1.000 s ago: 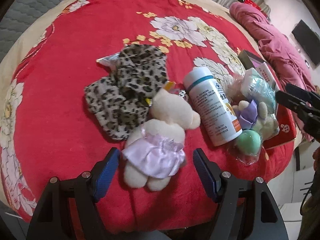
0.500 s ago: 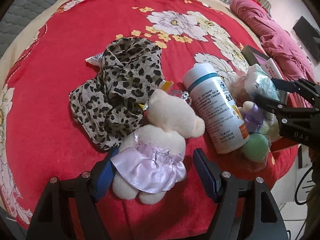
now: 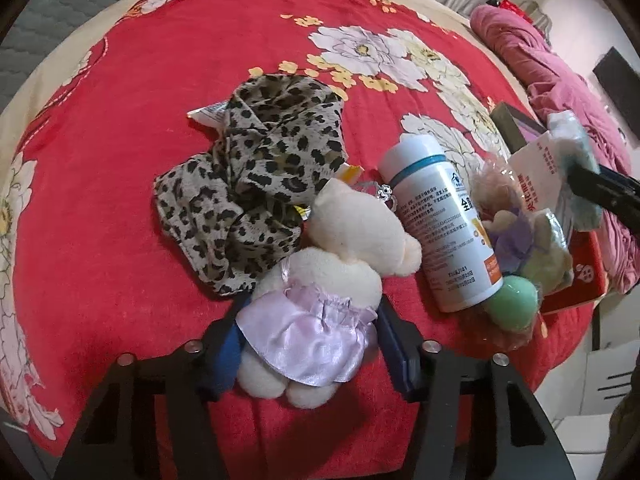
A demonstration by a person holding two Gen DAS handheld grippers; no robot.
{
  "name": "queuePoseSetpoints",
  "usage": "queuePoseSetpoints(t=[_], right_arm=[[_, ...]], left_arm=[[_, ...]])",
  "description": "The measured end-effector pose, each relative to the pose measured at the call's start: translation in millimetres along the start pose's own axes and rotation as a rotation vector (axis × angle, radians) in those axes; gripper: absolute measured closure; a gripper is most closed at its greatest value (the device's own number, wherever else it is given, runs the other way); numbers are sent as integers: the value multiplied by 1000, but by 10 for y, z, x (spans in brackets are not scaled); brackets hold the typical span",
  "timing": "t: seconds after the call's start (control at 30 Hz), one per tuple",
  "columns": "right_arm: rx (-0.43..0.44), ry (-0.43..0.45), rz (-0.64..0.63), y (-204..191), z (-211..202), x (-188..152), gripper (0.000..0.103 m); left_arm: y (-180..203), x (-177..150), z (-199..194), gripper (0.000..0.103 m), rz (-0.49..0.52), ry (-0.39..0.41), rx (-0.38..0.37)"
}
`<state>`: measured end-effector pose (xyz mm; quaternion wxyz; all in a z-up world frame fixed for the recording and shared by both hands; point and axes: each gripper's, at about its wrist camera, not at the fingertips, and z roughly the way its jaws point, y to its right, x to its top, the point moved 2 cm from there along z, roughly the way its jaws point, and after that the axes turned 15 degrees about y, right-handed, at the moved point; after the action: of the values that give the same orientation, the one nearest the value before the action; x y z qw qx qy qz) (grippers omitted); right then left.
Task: Organize soft objects
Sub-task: 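Grasp the green tissue pack with the right tool while the left grasps the plush bear, then carry the tissue pack and plush bear over the pink book box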
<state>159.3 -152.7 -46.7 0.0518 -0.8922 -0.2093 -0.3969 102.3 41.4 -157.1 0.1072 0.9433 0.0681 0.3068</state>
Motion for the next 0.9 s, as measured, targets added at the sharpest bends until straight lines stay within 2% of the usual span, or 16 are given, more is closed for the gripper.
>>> queuePoseSetpoints(t=[0.2, 0.43, 0.9], right_arm=[[26, 71, 81, 76, -289, 140, 45], [9, 109, 151, 279, -548, 150, 45], [-45, 176, 234, 787, -1053, 9, 45]], left_arm=[[12, -13, -236, 48, -35, 21, -30], [236, 60, -611, 48, -15, 69, -69], [1164, 403, -962, 48, 127, 148, -149]])
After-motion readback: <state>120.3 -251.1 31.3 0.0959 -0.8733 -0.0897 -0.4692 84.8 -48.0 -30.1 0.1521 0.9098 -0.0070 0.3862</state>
